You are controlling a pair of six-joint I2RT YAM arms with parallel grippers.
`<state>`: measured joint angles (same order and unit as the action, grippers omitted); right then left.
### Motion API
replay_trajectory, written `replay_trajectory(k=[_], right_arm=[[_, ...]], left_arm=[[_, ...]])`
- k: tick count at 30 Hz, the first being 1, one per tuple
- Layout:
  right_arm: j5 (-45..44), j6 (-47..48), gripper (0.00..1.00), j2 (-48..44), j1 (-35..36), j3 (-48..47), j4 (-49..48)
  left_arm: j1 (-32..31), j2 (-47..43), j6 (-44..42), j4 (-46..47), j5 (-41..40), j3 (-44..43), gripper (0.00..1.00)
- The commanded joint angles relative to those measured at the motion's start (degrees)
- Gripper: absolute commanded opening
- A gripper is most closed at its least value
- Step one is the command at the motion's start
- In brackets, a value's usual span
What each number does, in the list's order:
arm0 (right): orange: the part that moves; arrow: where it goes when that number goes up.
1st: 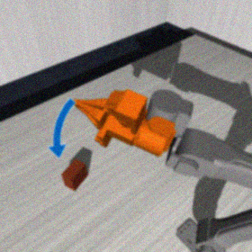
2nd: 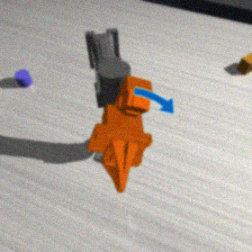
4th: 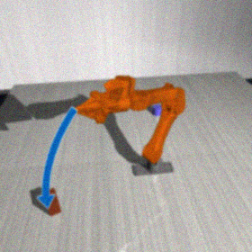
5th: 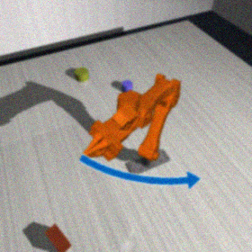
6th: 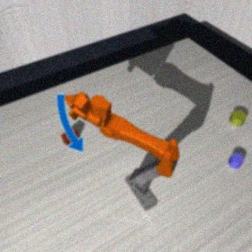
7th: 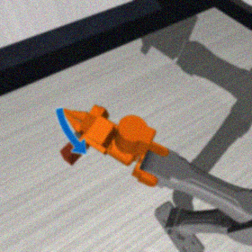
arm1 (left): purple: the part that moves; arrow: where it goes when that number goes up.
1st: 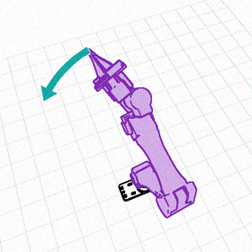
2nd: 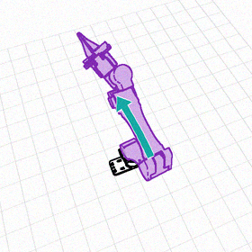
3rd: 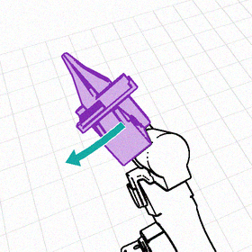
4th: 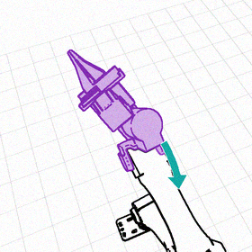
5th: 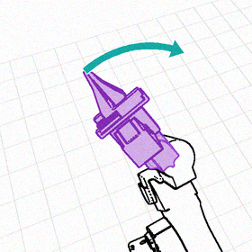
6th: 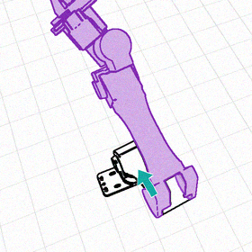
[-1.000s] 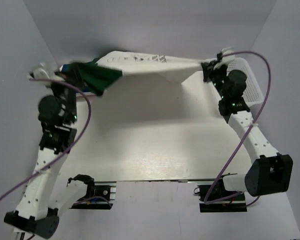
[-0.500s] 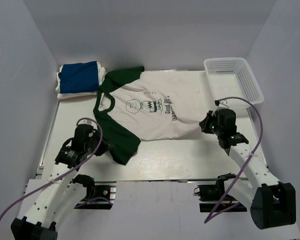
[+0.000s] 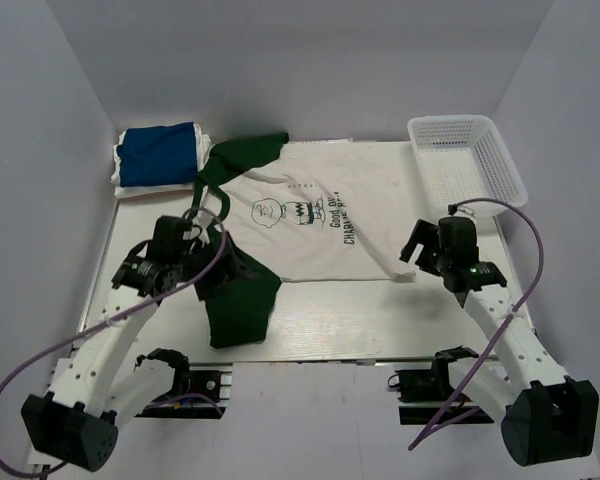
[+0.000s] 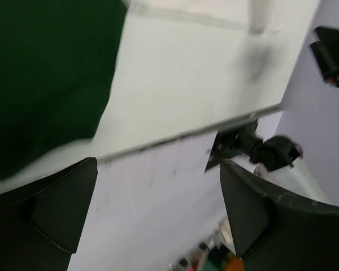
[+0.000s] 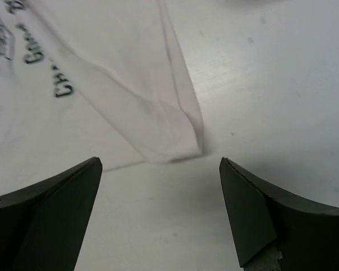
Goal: Fold and stack the t-shirts
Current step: Flatten out the tshirt
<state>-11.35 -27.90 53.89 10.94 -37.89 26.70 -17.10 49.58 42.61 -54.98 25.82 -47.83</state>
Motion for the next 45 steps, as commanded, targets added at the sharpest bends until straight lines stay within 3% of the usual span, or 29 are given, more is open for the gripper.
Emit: replay_trajectory(k=[1, 3, 4, 6, 12, 17, 22, 26, 30, 33, 36, 39, 45], right_arm=[[6.6, 5.4, 0.90, 0.9, 0.3, -1.9, -14.5], [8.4, 5.9, 0.90, 3.1, 0.7, -1.9, -18.7], [10.8, 6.5, 0.90, 8.5, 0.7, -3.5, -22.8], [13.7, 6.9, 0.90, 14.7, 1.4, -6.9, -23.6], [20.7, 9.0, 0.90, 32.6, 2.7, -14.6, -22.9], [20.2, 7.1, 0.90, 41.0, 2.7, -16.3, -21.3], [16.5, 3.1, 0.90, 43.2, 2.3, -13.9, -15.2], [17.0, 4.6, 0.90, 40.1, 1.7, -9.9, -8.2], [12.4, 5.3, 0.90, 34.0, 1.6, -5.0, -1.9], [8.2, 4.7, 0.90, 28.4, 1.7, -3.3, 1.9], [7.1, 4.8, 0.90, 22.4, 2.0, -5.4, 2.6], [7.1, 7.2, 0.90, 20.0, 2.0, -9.4, -1.9], [4.2, 11.5, 0.90, 25.1, 2.2, -19.0, -13.9]], left_arm=[[-0.1, 6.5, -5.8, 17.5, -3.6, -5.2, 0.99], [0.5, 9.6, -5.1, 25.5, -4.7, -3.6, 0.99], [0.5, 13.4, -5.1, 33.2, -5.8, -2.9, 0.99], [0.5, 18.9, -4.0, 38.4, -6.4, -2.9, 0.99], [0.5, 44.0, -8.2, 34.2, -10.1, -13.9, 0.99], [0.5, 52.2, -8.2, 32.7, -9.6, -13.3, 0.99], [-0.6, 52.1, -11.0, 26.9, -7.7, -7.3, 0.99], [-0.6, 44.5, -11.9, 19.1, -9.4, 0.2, 0.99], [0.1, 36.1, -10.2, 3.2, -15.5, 3.6, 0.99], [-0.5, 32.1, -8.5, 1.5, -6.6, 3.6, 0.99], [-0.5, 30.5, -8.5, 1.5, -3.2, 0.0, 0.99], [-0.5, 30.0, -10.1, 1.0, -7.4, -8.1, 0.99], [0.7, 39.1, -12.6, 9.7, -12.6, -25.3, 0.99]])
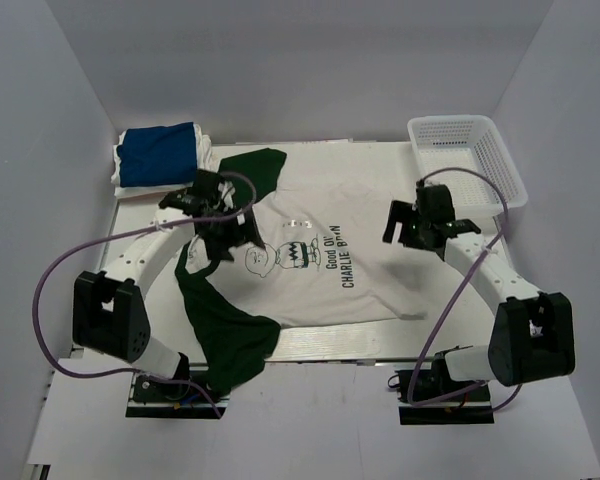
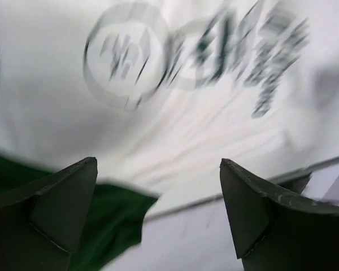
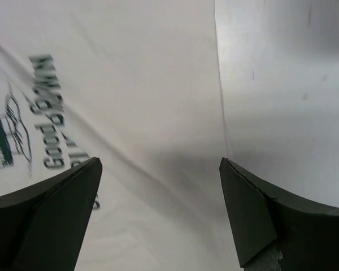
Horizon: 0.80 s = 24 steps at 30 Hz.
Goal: Fold and stack the t-shirts
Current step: Flatten out the tshirt
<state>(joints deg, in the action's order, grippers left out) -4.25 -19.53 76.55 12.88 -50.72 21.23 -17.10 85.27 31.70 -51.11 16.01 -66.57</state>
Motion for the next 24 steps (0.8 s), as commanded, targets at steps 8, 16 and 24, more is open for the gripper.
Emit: replay_trajectory(k=[8, 16, 24], right_arm=[[-6.9, 8.7, 0.90, 23.6, 2.2, -23.0, -6.6], [-3.0, 8.5, 0.90, 42.1, 2.8, -41.4, -0.9], [-9.5, 1.9, 0.90, 60.0, 1.8, -60.9, 10.7]], left_arm=[[0.7, 26.9, -3.7, 3.0, -18.0, -30.6, 0.99], [1.2, 45.8, -7.6, -1.5, -22.3, -49.2, 0.99], [2.9, 50.6, -10.1, 2.8, -18.2, -50.7, 0.99]])
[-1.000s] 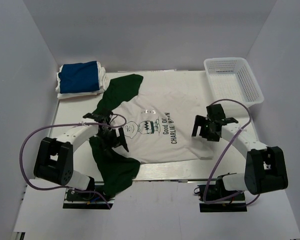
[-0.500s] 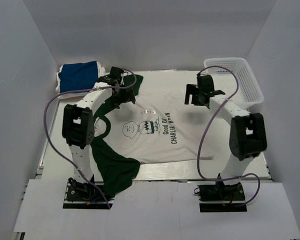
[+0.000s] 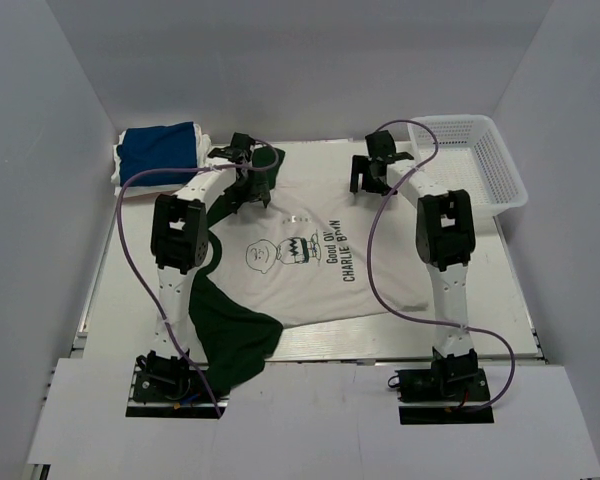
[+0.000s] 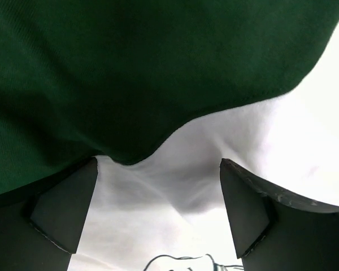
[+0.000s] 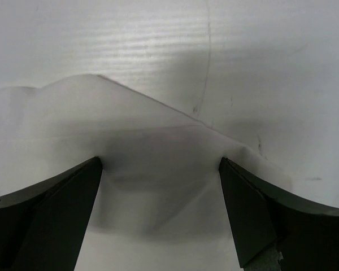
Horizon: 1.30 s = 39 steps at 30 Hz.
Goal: Fold and stack the t-shirts
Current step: Flatten out the tshirt
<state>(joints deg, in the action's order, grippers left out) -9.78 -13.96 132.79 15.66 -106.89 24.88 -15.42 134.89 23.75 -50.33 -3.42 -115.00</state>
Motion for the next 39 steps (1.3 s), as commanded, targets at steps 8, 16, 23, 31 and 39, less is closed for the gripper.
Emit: replay_trajectory(k=[8, 16, 23, 31, 39], right_arm=[[-2.5, -7.5, 0.90, 12.5, -5.4, -15.2, 15.0], [6.4, 3.0, 0.90, 13.1, -6.3, -20.2, 9.8], [9.2, 15.6, 0.90, -2.0, -3.6, -11.1, 2.5], [19.9, 9.3, 0.90, -24.8, -0.8, 16.9, 0.3], [6.2, -8.8, 0.90, -53.2, -2.1, 48.8, 7.7]], left_arm=[[2.3, 3.4, -5.2, 9.8, 7.1, -5.1, 0.99], [2.9, 7.7, -8.0, 19.2, 14.6, -12.1, 0.99], [2.9, 2.7, -6.1, 22.6, 21.2, -12.2, 0.99], [-2.2, -15.1, -2.3, 10.7, 26.9, 4.6, 0.99], [-6.6, -34.6, 1.6, 6.5, 22.6, 38.7, 0.99]])
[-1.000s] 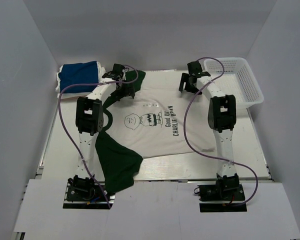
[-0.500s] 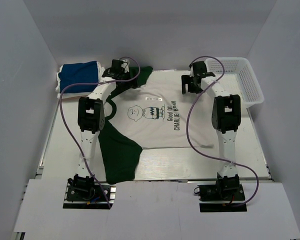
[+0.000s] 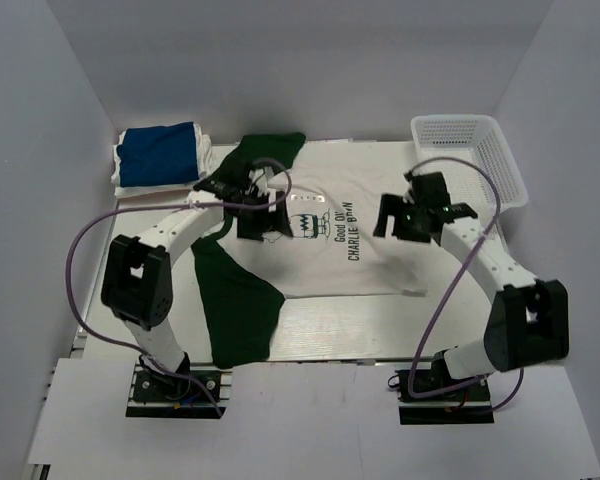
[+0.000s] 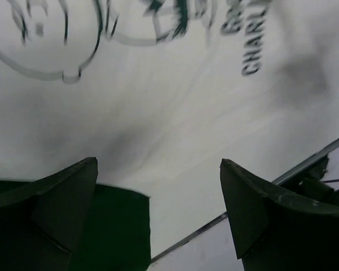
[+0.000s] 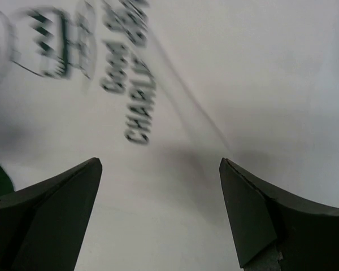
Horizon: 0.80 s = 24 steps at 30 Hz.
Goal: Fold and stack the t-shirts
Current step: Flatten out the tshirt
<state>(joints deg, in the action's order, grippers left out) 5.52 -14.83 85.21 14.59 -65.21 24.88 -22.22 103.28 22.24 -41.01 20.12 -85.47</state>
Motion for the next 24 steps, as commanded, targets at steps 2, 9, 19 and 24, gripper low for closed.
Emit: replay_trajectory(k=[2, 9, 19, 24], right_arm=[[-15.1, -10.3, 0.90, -8.1, -1.8, 12.6, 10.8], [-14.8, -9.3, 0.90, -14.5, -8.4, 22.3, 8.0], [-3.8, -5.2, 0.89, -10.8, -11.2, 23.5, 2.5], [-2.4, -5.5, 0.42, -10.0, -12.0, 24.9, 1.7]], left_arm=[[0.2, -7.2, 5.9, 0.7, -0.4, 18.6, 0.99], [-0.4, -13.1, 9.4, 4.1, -4.3, 31.8, 0.99], [-0.4, -11.6, 9.9, 6.9, -6.6, 37.2, 0.99], [-0.4, -10.3, 9.9, 7.4, -8.8, 40.5, 0.99]])
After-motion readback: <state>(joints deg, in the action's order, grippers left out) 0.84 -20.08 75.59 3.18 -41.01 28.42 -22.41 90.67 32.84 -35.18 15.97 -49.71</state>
